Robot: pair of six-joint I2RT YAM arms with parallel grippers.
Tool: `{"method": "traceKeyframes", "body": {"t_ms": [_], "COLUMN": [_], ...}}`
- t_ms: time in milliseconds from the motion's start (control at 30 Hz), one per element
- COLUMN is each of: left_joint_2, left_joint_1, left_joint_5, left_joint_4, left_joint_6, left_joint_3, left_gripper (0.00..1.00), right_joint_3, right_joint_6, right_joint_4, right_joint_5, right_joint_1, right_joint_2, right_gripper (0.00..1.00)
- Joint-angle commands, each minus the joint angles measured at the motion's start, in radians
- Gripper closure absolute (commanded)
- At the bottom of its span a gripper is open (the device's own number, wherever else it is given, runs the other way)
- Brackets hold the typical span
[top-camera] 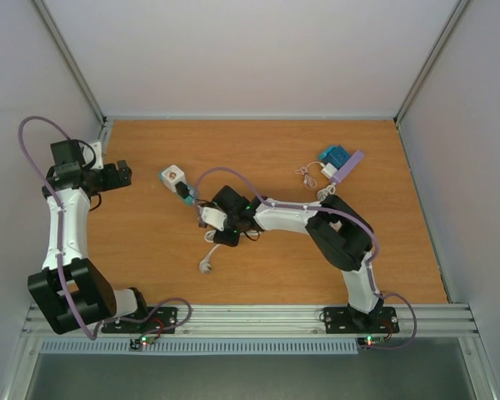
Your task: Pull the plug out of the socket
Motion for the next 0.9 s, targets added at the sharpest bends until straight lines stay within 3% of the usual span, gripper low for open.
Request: {"method": "traceKeyframes", "body": {"t_ms": [0, 200, 333, 600, 867], "left_joint_2": [-0.012, 0.012, 0.032, 0.124, 0.275], "left_joint_1": [-0.001, -0.026, -0.064, -0.144, -0.210], "left_joint_5": [0.111, 0.210, 0.240, 0.272, 0.329], "left_joint_4": [-0.011, -0.062, -0.068, -0.040, 0.016], "left_joint_6": [0.087, 0.167, 0.194, 0.196, 0.141], "left_joint_3": [-0.008, -0.008, -0.019, 0.007, 0.083], "left_gripper": [0.00, 0.01, 0.06, 0.32, 0.41], "right_joint_3": [-0.170, -0.342, -0.441, -0.565, -0.499], "right_joint_6": [-0.033, -0.074, -0.114, -0.215, -0.275], "right_joint_4": [-0.067, -0.038, -0.034, -0.062, -0.149], "right_joint_5": [0.010, 0.003, 0.006, 0.020, -0.020], "right_joint_1": [-0.047, -0.117, -0.170, -0.308, -0.453], "right_joint_2": [-0.045, -0.160, -0.237, -0.374, -0.466], "right_gripper": [0.53, 0.53, 0.53, 0.53, 0.53]}}
